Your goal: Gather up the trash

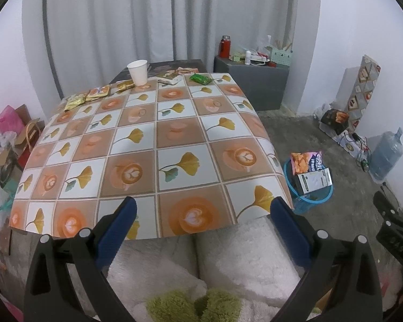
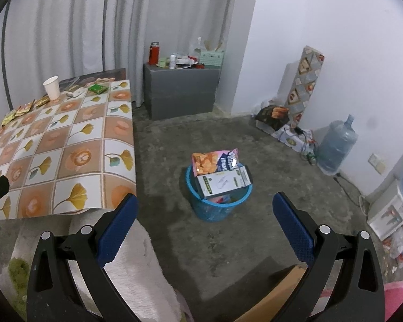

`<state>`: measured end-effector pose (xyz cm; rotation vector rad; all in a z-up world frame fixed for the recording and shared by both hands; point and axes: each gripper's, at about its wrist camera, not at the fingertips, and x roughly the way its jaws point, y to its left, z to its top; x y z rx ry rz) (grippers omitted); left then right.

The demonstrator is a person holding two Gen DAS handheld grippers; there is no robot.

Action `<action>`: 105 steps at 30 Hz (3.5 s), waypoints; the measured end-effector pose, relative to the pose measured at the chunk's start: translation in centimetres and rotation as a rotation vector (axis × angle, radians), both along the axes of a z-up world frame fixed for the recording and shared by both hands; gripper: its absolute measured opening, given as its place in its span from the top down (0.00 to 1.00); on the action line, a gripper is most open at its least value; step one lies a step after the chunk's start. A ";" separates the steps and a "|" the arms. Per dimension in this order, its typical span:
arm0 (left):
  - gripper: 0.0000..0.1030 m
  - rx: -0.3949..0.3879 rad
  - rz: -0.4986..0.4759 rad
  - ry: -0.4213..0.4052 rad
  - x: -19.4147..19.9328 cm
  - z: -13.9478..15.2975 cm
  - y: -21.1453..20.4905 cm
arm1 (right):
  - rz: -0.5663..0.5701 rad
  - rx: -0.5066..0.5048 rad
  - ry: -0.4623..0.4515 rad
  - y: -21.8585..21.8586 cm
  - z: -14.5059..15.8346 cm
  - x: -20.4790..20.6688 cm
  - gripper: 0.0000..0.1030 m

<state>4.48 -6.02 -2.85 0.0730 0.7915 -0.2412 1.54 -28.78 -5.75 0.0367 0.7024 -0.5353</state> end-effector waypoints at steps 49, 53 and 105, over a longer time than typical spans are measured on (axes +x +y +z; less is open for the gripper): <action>0.05 -0.009 0.169 -0.016 0.5 0.0 7.4 | 0.150 -0.011 0.012 4.9 0.4 2.4 0.07; 0.05 -0.010 0.172 -0.015 0.5 0.0 7.4 | 0.152 -0.011 0.012 4.8 0.4 2.5 0.07; 0.05 -0.006 0.159 -0.016 0.4 0.3 6.9 | 0.152 -0.006 0.013 5.0 0.6 2.9 0.07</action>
